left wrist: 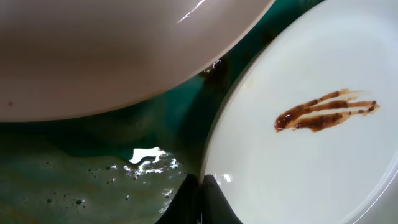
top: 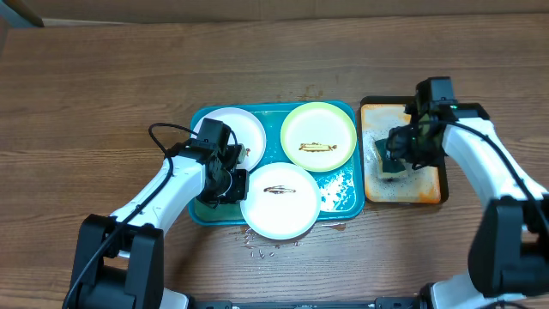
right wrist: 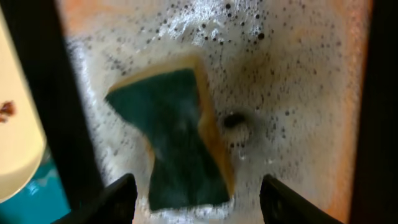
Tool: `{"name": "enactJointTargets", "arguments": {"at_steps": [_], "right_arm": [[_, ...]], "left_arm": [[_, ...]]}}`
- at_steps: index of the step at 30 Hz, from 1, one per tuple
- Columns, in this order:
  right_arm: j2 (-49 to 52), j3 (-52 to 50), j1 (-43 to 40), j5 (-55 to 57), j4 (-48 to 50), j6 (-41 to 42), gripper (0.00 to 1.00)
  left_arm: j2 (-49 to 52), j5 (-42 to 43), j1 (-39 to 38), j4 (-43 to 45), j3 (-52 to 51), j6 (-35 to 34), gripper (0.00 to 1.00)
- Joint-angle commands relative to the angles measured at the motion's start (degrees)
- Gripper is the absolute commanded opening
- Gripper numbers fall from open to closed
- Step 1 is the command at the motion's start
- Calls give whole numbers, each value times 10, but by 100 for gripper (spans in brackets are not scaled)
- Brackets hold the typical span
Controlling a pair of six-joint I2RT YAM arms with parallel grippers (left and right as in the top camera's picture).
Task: Clean dirty plates on tray and stack at the side
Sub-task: 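Lower right gripper into the soapy pan and grasp the sponge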
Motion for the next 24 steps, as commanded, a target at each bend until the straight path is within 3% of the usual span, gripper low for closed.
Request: {"name": "enactJointTargets", "arguments": {"at_steps": [1,7,20,24], "right_arm": [[25,7,15,18,21,-6,65],[48,7,43,45,45,-6,59],[49,-43,50,64,71,-1,57],[49,-51,50,62,76,-1,44]], "left_arm": [[6,-2,-4,1,0,-6,4],[6,-2,-4,1,0,-6,4],[6,-2,-4,0,0,-6,4],[6,-1,-4,0,0,-6,4]]}}
